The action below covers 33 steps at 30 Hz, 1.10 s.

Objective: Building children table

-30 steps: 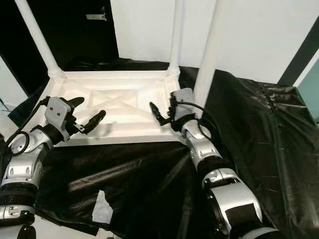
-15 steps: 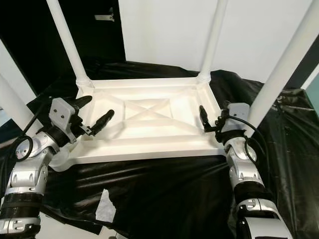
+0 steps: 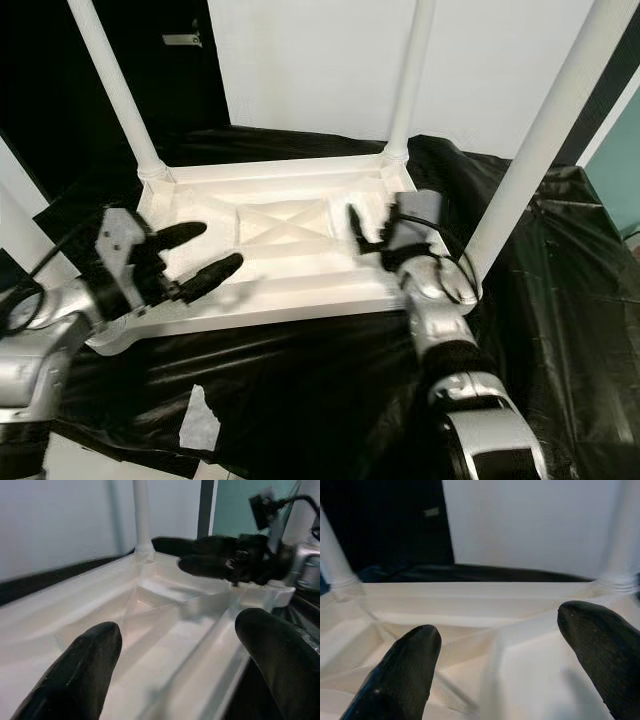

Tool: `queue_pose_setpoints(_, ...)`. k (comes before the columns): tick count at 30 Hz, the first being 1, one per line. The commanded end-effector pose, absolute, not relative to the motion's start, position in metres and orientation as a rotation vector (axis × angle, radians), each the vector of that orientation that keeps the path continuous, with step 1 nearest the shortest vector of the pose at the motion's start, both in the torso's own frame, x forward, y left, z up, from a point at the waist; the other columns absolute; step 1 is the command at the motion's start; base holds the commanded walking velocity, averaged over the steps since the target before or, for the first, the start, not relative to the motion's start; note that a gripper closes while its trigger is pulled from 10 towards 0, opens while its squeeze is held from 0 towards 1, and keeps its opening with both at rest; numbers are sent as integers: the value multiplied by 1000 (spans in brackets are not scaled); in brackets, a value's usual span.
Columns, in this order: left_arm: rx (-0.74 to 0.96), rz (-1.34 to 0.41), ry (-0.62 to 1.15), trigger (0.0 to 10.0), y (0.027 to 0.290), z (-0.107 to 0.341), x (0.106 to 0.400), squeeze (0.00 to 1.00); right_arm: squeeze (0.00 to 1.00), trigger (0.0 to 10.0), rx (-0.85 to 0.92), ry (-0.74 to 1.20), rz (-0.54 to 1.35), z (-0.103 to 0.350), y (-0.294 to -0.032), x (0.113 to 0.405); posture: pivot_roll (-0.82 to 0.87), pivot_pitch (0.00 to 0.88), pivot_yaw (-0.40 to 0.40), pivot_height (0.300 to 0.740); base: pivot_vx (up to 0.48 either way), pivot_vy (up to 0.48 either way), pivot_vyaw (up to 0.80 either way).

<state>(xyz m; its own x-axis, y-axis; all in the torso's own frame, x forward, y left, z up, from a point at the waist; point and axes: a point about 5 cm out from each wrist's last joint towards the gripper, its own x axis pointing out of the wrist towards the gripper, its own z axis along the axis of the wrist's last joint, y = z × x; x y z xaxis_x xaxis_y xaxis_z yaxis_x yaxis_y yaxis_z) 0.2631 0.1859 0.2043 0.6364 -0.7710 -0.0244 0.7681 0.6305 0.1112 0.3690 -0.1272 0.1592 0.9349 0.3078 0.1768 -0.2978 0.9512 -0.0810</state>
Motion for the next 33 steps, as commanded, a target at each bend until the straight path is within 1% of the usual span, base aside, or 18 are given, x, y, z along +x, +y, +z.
queue_pose_setpoints(1, 66, -947, 5, 10000, 190, 203, 253, 0, 0, 10000, -61, -146, 324, 155, -123, 372, 82, 0, -44, 740, 0, 0, 0)
queue_pose_setpoints(2, 52, -967, 20, 10000, 196, 202, 244, 0, 0, 10000, -66, -146, 346, 157, -117, 374, 88, 0, -47, 740, 0, 0, 0)
queue_pose_setpoints(3, 52, -967, 20, 10000, 196, 202, 244, 0, 0, 10000, -66, -146, 346, 157, -117, 374, 88, 0, -47, 740, 0, 0, 0)
queue_pose_setpoints(5, 37, -979, 45, 10000, 203, 203, 232, 0, 0, 10000, -79, -150, 374, 160, -111, 374, 96, 0, -52, 740, 0, 0, 0)
queue_pose_setpoints(6, 30, -967, 64, 10000, 211, 204, 220, 0, 0, 10000, -80, -149, 391, 160, -109, 374, 101, 0, -54, 740, 0, 0, 0)
queue_pose_setpoints(8, 14, -940, 72, 10000, 216, 204, 216, 0, 0, 10000, -83, -146, 397, 159, -109, 373, 105, 0, -56, 740, 0, 0, 0)
queue_pose_setpoints(9, -14, -905, 101, 10000, 222, 201, 207, 0, 0, 10000, -89, -138, 403, 155, -109, 372, 117, 0, -59, 740, 0, 0, 0)
queue_pose_setpoints(10, -14, -905, 101, 10000, 222, 201, 207, 0, 0, 10000, -89, -138, 403, 155, -109, 372, 117, 0, -59, 740, 0, 0, 0)
queue_pose_setpoints(12, -30, -881, 156, 10000, 226, 193, 193, 0, 0, 10000, -93, -124, 406, 150, -110, 371, 124, 0, -60, 740, 0, 0, 0)
queue_pose_setpoints(19, -3, -769, 245, 10000, 250, 194, 171, 0, 0, 10000, -80, -119, 402, 144, -113, 367, 159, 0, -63, 740, 0, 0, 0)
queue_pose_setpoints(20, -3, -769, 245, 10000, 250, 194, 171, 0, 0, 10000, -80, -119, 402, 144, -113, 367, 159, 0, -63, 740, 0, 0, 0)
queue_pose_setpoints(22, 13, -736, 279, 10000, 262, 195, 162, 0, 0, 10000, -52, -115, 403, 141, -114, 364, 165, 0, -57, 740, 0, 0, 0)
queue_pose_setpoints(23, 13, -736, 279, 10000, 262, 195, 162, 0, 0, 10000, -52, -115, 403, 141, -114, 364, 165, 0, -57, 740, 0, 0, 0)
queue_pose_setpoints(26, 46, -636, 330, 10000, 292, 200, 154, 0, 0, 10000, 43, -118, 405, 137, -111, 354, 179, 0, -46, 740, 0, 0, 0)
queue_pose_setpoints(29, 74, -562, 314, 10000, 312, 206, 160, 0, 0, 10000, 33, -137, 427, 135, -107, 345, 176, 0, -35, 740, 0, 0, 0)
queue_pose_setpoints(30, 74, -562, 314, 10000, 312, 206, 160, 0, 0, 10000, 33, -137, 427, 135, -107, 345, 176, 0, -35, 740, 0, 0, 0)
queue_pose_setpoints(32, 105, -508, 316, 10000, 321, 208, 165, 0, 0, 10000, 34, -165, 426, 138, -106, 340, 169, 0, -26, 740, 0, 0, 0)
queue_pose_setpoints(33, 117, -469, 300, 10000, 328, 209, 171, 0, 1000, 10000, 36, -178, 443, 140, -105, 337, 163, 0, -22, 740, 0, 0, 0)
